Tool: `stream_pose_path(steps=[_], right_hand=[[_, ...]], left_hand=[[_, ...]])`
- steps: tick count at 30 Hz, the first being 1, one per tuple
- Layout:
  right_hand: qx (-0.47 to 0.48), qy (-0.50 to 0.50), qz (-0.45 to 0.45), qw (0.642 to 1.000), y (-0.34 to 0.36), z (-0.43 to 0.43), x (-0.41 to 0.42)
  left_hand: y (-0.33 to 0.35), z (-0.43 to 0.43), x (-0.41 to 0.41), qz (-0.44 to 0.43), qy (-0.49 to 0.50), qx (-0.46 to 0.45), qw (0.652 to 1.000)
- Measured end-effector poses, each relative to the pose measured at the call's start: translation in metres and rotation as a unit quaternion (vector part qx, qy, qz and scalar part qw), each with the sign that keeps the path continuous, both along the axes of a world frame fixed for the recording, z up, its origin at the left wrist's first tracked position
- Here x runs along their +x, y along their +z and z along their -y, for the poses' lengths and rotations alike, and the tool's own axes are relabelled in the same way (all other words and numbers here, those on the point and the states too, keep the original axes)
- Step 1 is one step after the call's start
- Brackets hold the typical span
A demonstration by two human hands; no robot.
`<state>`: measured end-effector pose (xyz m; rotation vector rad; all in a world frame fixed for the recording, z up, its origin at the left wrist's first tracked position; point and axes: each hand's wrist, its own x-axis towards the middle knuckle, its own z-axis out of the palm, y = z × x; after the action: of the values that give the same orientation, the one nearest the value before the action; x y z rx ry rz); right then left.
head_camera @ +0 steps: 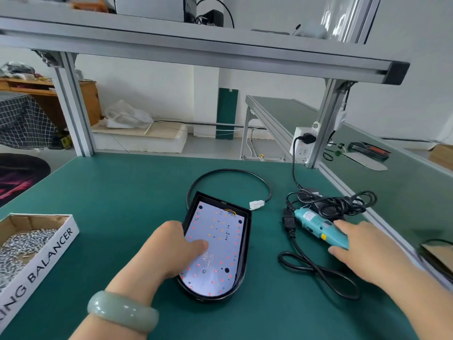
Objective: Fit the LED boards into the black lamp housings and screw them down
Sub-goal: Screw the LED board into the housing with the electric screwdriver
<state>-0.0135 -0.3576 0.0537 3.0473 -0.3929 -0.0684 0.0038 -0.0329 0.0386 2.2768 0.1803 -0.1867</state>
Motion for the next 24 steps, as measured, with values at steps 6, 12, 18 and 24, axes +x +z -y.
stream_pose_path(steps=[6, 12, 18, 24], right_hand=[[0.022, 0.067, 0.219, 0.973, 0.03, -0.036, 0.014], [0.109, 0.187, 0.022, 0.976, 0.011, -0.093, 0.076], [-0.01, 0.17, 0.012, 0.985, -0.013, -0.107, 0.094], [0.408, 0.078, 0.276, 0.866, -0.011, -0.122, 0.074]], left_hand=[[0.0, 0.002, 0.001, -0.008, 0.005, 0.008, 1.0], [0.001, 0.002, -0.002, -0.004, 0.001, 0.023, 1.0], [0.0, 0.0, -0.002, -0.014, -0.002, -0.002, 1.0], [0.001, 0.009, -0.002, 0.07, 0.06, -0.131, 0.987]])
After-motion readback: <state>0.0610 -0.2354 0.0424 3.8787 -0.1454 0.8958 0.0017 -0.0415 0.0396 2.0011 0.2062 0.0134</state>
